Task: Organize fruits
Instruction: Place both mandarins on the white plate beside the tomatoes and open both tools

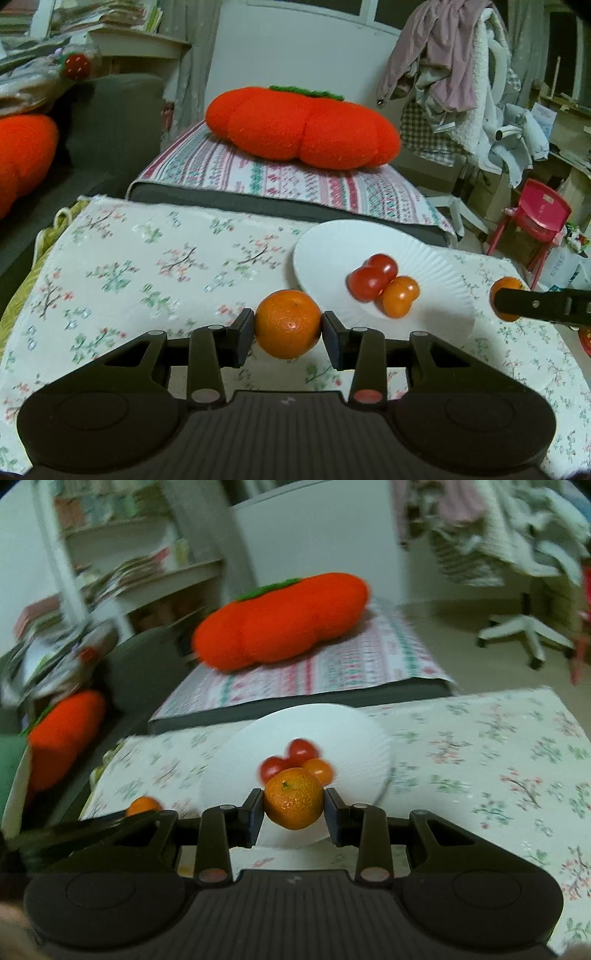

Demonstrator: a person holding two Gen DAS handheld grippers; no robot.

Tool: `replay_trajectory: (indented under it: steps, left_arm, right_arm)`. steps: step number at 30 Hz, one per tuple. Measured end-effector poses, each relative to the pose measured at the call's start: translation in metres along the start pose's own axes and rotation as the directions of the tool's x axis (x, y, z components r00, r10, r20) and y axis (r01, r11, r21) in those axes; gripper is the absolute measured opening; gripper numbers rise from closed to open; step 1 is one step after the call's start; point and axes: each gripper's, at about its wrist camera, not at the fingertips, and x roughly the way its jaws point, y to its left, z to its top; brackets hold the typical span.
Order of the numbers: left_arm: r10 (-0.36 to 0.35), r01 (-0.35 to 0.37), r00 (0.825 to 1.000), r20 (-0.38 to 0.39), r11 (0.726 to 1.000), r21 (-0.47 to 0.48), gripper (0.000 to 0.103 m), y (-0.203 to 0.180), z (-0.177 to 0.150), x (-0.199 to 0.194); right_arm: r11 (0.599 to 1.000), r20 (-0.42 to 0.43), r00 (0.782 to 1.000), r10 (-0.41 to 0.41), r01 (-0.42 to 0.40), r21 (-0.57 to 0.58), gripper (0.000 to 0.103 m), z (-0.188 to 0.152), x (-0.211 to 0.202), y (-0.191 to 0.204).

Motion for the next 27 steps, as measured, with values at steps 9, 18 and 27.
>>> replay_trajectory:
  steps: [9, 18, 27]
  left_arm:
    - [-0.053, 0.047, 0.997, 0.053, 0.993, 0.107, 0.02, -0.029, 0.006, 0.016]
    - [-0.094, 0.086, 0.995, 0.029, 0.976, 0.2, 0.02, -0.045, -0.003, 0.029]
    - [-0.109, 0.1, 0.994, 0.03, 0.972, 0.215, 0.021, -0.044, -0.007, 0.029]
  right_arm:
    - [0.996, -0.005, 0.999, -0.053, 0.053, 0.074, 0.032, -0.001, 0.013, -0.014]
    - [0.997, -0.039, 0.997, -0.061, 0.06, -0.038, 0.032, -0.012, 0.028, 0.003]
    - [0.994, -0.043, 0.995, -0.088, 0.085, -0.067, 0.032, -0.016, 0.032, 0.007]
